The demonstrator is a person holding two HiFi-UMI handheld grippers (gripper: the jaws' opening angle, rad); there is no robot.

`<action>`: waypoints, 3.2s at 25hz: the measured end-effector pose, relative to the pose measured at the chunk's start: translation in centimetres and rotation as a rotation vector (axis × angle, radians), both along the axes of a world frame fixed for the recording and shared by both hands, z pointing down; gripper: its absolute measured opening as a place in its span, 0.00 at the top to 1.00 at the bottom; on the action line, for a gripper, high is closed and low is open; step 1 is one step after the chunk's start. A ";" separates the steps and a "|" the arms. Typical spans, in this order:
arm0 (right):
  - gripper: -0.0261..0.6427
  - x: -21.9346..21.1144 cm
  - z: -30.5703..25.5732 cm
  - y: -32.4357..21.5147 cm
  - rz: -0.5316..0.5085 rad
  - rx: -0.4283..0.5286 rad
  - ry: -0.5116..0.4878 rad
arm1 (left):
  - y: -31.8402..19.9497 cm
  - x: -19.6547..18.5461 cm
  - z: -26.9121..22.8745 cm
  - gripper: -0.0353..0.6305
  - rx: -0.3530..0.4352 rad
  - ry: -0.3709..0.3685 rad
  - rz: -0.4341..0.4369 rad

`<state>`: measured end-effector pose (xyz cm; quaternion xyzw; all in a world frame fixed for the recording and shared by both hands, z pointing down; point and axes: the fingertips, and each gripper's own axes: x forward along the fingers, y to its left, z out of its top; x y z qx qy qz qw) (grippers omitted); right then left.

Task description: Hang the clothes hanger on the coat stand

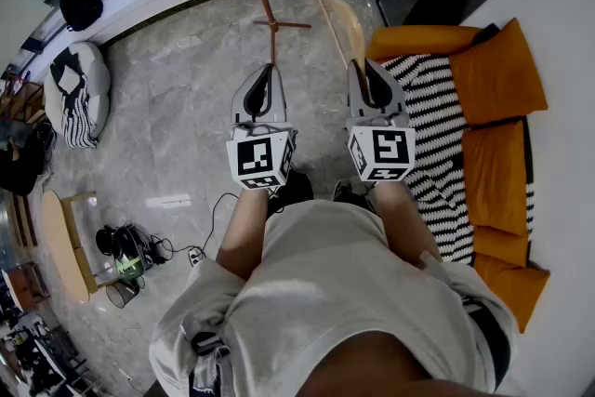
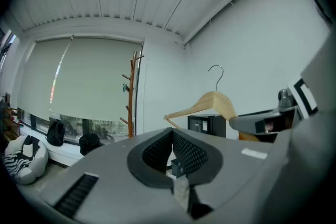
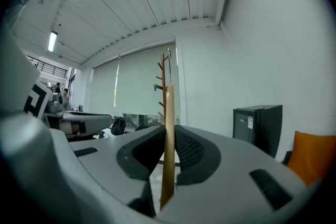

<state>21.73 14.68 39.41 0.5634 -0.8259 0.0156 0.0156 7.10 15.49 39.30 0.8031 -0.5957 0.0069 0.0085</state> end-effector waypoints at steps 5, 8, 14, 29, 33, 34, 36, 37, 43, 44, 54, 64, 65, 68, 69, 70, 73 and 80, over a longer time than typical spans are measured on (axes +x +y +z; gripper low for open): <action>0.89 -1.3 0.8 -0.2 -0.008 -0.008 0.014 | -0.2 -1.0 1.1 0.93 -0.012 0.011 0.006; 0.89 -2.5 1.3 -0.6 -0.008 -0.016 0.016 | -0.7 -1.9 2.0 0.93 -0.024 0.024 0.016; 0.89 -5.0 2.7 -2.4 -0.024 -0.048 0.040 | -2.8 -4.1 3.4 0.93 -0.047 0.042 0.035; 0.89 -15.7 2.1 -8.3 -0.016 -0.064 0.051 | -8.0 -15.7 2.6 0.93 -0.056 0.015 0.068; 0.89 -17.4 2.8 -9.4 -0.040 -0.082 0.062 | -8.8 -17.9 4.1 0.93 -0.095 0.046 0.043; 0.89 -17.7 3.0 -9.5 -0.046 -0.087 0.068 | -8.8 -18.2 4.5 0.93 -0.103 0.052 0.040; 0.89 -18.3 3.3 -9.8 -0.058 -0.094 0.078 | -9.0 -18.6 5.2 0.93 -0.114 0.063 0.035; 0.89 -18.6 3.4 -10.2 -0.064 -0.097 0.081 | -9.2 -18.8 5.4 0.93 -0.119 0.070 0.031; 0.89 -20.2 3.8 -13.8 -0.099 -0.108 0.075 | -12.3 -20.2 5.9 0.93 -0.124 0.073 0.007; 0.89 -20.5 3.9 -14.6 -0.104 -0.111 0.069 | -12.9 -20.5 6.0 0.93 -0.131 0.065 0.004; 0.89 -22.5 4.2 -22.7 -0.261 -0.140 0.034 | -21.8 -20.7 4.4 0.93 -0.110 -0.023 -0.005; 0.89 -21.6 4.5 -30.0 -0.398 -0.168 0.021 | -28.8 -20.2 6.0 0.93 -0.180 -0.241 -0.047; 0.89 -21.5 4.5 -30.5 -0.414 -0.169 0.024 | -29.4 -20.3 6.1 0.93 -0.189 -0.268 -0.057; 0.89 -21.5 4.6 -31.9 -0.459 -0.177 0.033 | -31.0 -20.9 6.8 0.93 -0.214 -0.368 -0.074; 0.89 -21.5 4.7 -32.3 -0.470 -0.178 0.033 | -31.5 -21.3 6.8 0.93 -0.211 -0.415 -0.080; 0.89 -21.7 4.7 -32.6 -0.481 -0.178 0.033 | -32.1 -21.8 6.6 0.93 -0.198 -0.464 -0.087; 0.89 -22.4 4.6 -33.7 -0.513 -0.179 0.034 | -34.2 -23.3 4.9 0.93 -0.128 -0.630 -0.110; 0.89 -24.2 4.7 -36.1 -0.588 -0.190 0.078 | -40.0 -24.0 5.1 0.60 -0.070 -0.999 -0.034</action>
